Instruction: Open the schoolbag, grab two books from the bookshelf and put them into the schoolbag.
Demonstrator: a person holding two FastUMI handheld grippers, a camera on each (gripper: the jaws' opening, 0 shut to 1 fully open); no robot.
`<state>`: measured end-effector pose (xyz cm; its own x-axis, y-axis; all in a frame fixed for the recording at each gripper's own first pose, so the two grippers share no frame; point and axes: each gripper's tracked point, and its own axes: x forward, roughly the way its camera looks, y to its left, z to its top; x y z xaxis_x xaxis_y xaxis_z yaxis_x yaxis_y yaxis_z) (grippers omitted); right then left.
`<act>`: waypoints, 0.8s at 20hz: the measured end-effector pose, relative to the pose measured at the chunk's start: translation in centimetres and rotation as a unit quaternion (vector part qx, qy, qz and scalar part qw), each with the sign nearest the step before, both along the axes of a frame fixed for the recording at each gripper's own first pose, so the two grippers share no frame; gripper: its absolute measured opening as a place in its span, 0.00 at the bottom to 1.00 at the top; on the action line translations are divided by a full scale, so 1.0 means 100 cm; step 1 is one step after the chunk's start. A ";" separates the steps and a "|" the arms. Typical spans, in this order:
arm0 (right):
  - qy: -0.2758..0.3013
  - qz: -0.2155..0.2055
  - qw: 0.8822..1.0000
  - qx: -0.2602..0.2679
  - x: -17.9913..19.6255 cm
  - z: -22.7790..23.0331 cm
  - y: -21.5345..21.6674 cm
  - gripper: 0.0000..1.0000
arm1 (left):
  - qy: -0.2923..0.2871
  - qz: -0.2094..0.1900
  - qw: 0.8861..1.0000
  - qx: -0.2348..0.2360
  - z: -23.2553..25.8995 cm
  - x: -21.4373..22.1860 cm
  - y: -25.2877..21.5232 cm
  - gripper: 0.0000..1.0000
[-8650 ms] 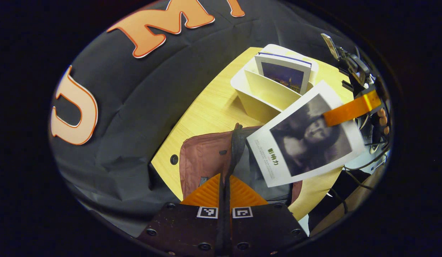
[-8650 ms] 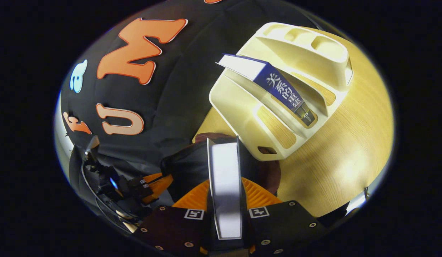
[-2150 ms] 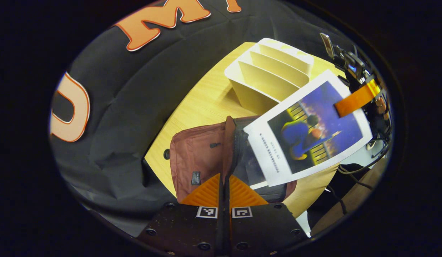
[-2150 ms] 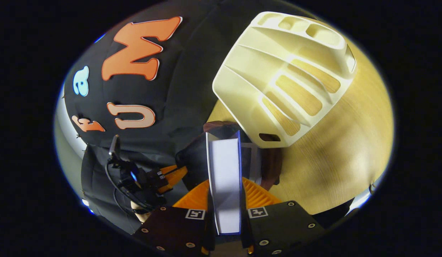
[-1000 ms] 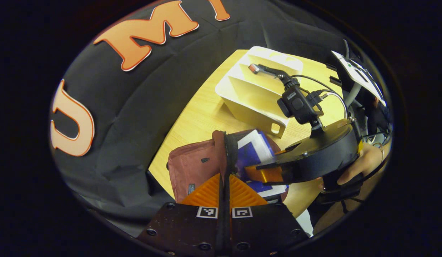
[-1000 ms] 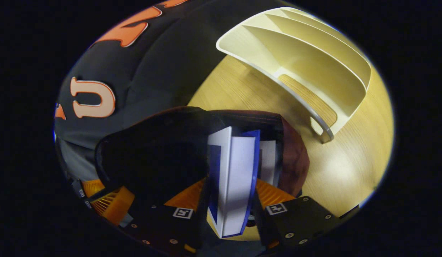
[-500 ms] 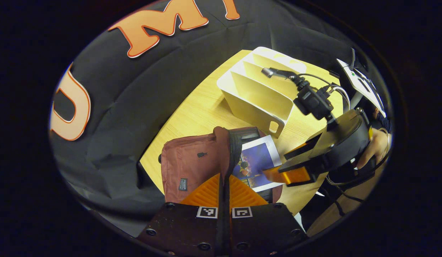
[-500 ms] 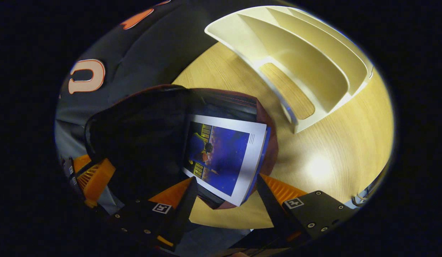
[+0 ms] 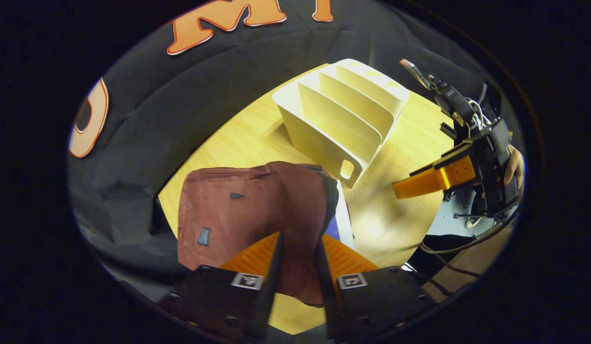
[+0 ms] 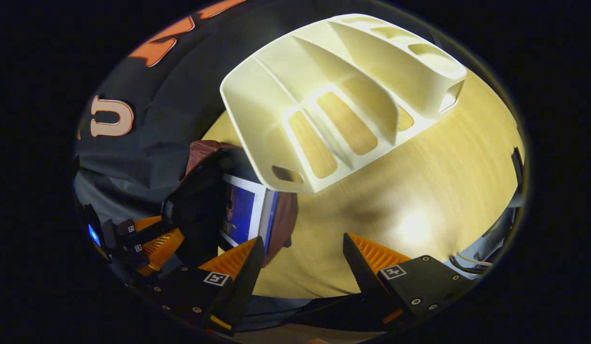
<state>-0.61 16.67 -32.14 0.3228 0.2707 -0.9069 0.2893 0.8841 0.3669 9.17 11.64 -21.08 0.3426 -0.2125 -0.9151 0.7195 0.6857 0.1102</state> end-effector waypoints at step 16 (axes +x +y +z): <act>-0.115 0.123 0.983 -0.076 0.037 0.085 -0.168 0.98 | -0.177 0.238 0.942 -0.156 0.060 0.006 -0.141 0.99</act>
